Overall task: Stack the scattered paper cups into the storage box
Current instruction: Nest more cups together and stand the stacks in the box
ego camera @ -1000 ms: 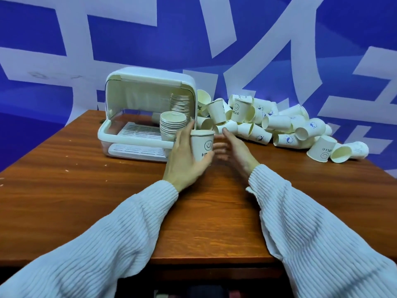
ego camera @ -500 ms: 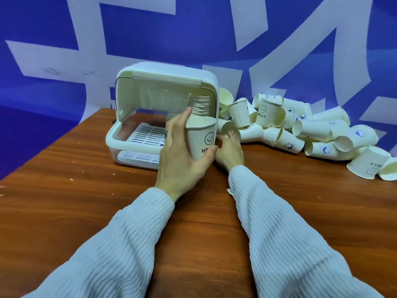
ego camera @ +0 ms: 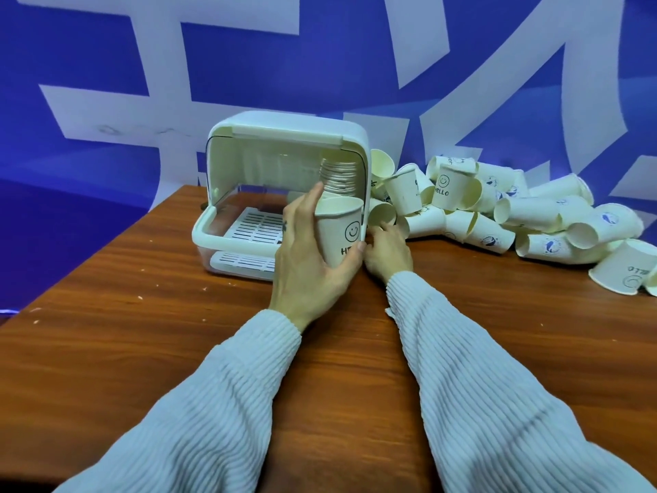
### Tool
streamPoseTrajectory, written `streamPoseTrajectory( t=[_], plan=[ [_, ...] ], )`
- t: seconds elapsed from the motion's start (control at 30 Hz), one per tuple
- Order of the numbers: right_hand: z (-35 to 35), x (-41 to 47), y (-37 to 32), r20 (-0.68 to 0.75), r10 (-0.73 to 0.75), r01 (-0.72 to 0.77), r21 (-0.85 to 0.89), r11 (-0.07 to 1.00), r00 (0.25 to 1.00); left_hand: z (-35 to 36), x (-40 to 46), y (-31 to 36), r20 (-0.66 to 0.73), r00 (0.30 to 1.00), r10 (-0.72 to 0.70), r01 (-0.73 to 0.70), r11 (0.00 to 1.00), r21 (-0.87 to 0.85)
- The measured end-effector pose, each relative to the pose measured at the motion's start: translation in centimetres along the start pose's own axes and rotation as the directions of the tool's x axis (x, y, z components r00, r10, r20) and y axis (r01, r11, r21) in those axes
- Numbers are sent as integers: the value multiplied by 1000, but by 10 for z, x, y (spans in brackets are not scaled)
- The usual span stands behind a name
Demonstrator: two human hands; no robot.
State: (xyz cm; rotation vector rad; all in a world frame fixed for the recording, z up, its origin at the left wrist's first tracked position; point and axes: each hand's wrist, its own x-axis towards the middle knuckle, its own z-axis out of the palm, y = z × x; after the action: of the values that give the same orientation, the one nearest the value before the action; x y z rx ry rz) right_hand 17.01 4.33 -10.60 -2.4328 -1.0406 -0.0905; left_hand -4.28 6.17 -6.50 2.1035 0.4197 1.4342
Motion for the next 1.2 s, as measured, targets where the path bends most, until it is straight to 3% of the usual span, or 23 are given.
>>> streamPoseTrajectory(
  t=[0.13, 0.27, 0.33, 0.4, 0.53, 0.6, 0.7, 0.77, 0.83, 0.9, 1.0, 1.13, 1.2],
  plan=[
    [4, 9, 1, 106, -36, 49, -113, 992, 994, 1, 1, -1, 4, 999, 31, -32, 998, 50],
    [6, 7, 3, 79, -23, 28, -57, 998, 997, -1, 3, -2, -5, 999, 37, -37, 998, 47],
    [4, 3, 2, -21, -54, 53, -44, 998, 998, -1, 3, -2, -8, 999, 31, -31, 999, 38],
    [-4, -6, 0, -208, -73, 76, 5, 997, 975, -2, 3, -2, -17, 1000, 25, -24, 999, 28],
    [-25, -39, -5, -476, 37, 90, 241, 966, 879, -8, 6, 3, -70, 998, -2, 1, 1000, -10],
    [-39, -50, -11, -595, 151, 127, 399, 908, 789, -12, 10, 3, -126, 992, -32, 28, 999, -33],
    [-66, -61, -27, -688, 233, 320, 575, 753, 688, -23, 18, 1, -214, 970, -119, 101, 991, -93],
    [-80, -69, -41, -743, 133, 457, 531, 714, 656, -29, 24, -3, -254, 955, -155, 133, 986, -102],
    [-90, -72, -53, -778, -63, 570, 400, 718, 625, -32, 27, -6, -276, 947, -165, 140, 984, -110],
    [-97, -69, -65, -745, -235, 634, 308, 709, 624, -35, 28, -8, -290, 944, -154, 123, 985, -122],
    [-101, -58, -79, -590, -419, 648, 246, 721, 690, -35, 28, -7, -302, 941, -150, 118, 986, -121],
    [-100, -48, -92, -241, -510, 560, 239, 793, 825, -36, 28, -6, -295, 941, -168, 140, 984, -113],
    [-95, -51, -95, -109, -515, 526, 203, 826, 850, -36, 28, -6, -285, 941, -180, 156, 982, -105]
  ],
)
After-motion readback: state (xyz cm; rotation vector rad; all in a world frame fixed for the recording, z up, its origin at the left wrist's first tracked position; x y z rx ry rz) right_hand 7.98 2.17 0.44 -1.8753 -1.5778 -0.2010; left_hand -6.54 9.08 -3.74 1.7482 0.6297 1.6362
